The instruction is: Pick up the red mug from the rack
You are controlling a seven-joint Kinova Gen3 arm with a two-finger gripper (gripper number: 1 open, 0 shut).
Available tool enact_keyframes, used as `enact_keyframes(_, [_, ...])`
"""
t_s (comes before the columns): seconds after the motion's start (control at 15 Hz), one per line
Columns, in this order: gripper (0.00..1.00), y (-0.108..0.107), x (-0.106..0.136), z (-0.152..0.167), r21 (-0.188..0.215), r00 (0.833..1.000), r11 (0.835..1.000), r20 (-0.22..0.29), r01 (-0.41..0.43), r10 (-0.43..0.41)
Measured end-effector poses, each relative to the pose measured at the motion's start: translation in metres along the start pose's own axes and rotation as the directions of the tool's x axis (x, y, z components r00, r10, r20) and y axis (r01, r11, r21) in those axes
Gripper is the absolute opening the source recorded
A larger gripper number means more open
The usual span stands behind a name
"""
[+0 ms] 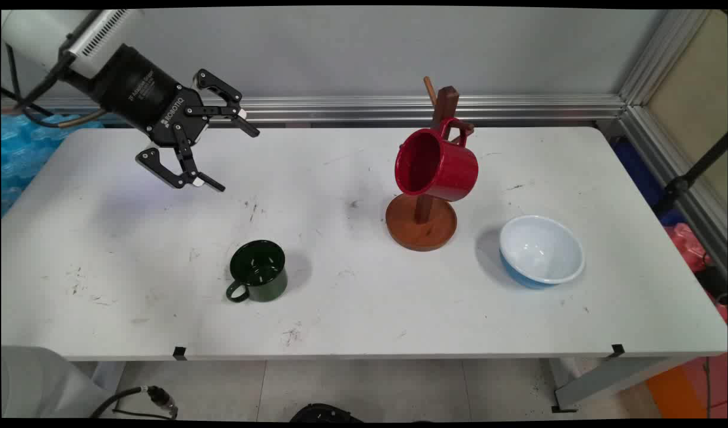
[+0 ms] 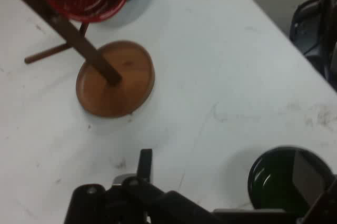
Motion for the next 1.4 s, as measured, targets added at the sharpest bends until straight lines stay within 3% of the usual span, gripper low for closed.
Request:
enact_keyframes(0.2, [1.0, 0.003, 0.015, 0.003, -0.006, 0.998, 0.998, -0.038, 0.056, -0.056])
enact_keyframes(0.4, [1.0, 0.005, 0.032, 0.006, -0.007, 0.984, 0.988, -0.095, 0.153, -0.152])
enact_keyframes(0.67, [1.0, 0.01, 0.064, 0.008, 0.0, 0.93, 0.947, -0.187, 0.321, -0.315])
enact_keyframes(0.93, [1.0, 0.009, 0.088, 0.023, -0.016, 0.845, 0.867, -0.216, 0.498, -0.489])
enact_keyframes(1.13, [1.0, 0.007, 0.101, 0.041, -0.03, 0.763, 0.783, -0.202, 0.621, -0.613])
enact_keyframes(1.2, [1.0, 0.007, 0.104, 0.044, -0.032, 0.748, 0.767, -0.2, 0.641, -0.633])
enact_keyframes(1.4, [1.0, 0.004, 0.115, 0.059, -0.034, 0.68, 0.697, -0.193, 0.716, -0.708])
